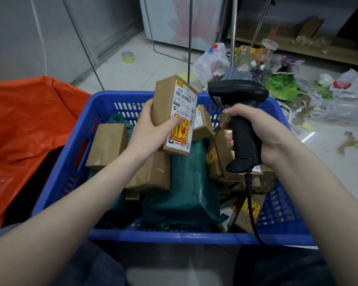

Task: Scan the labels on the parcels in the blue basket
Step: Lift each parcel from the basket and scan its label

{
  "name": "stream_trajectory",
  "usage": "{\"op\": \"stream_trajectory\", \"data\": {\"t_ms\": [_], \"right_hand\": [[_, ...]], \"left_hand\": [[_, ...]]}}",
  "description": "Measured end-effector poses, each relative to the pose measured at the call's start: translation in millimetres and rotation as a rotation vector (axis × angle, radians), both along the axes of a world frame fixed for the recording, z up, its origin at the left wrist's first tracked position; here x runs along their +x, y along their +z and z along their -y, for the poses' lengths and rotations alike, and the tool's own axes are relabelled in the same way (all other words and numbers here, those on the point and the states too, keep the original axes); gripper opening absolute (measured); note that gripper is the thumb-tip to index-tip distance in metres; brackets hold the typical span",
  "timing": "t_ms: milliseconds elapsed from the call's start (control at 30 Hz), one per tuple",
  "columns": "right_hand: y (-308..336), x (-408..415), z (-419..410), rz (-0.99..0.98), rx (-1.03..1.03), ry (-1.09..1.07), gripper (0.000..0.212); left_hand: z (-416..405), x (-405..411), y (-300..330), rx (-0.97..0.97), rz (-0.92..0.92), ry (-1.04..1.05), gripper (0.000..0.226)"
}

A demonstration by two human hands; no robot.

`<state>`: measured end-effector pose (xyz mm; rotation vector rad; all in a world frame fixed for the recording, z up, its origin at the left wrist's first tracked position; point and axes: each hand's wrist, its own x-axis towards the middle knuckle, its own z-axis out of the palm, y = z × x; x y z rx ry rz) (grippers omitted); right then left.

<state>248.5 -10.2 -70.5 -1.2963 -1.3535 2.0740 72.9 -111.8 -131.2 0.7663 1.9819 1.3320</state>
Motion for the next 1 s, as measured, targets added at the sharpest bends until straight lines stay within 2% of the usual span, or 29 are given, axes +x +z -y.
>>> {"op": "stream_trajectory", "data": {"t_ms": [1000], "right_hand": [[-1.4, 0.3, -0.3, 0.019, 0.021, 0.021, 0.014]], "left_hand": [[0.4, 0.6, 4.4, -0.030, -0.007, 0.009, 0.084]]}}
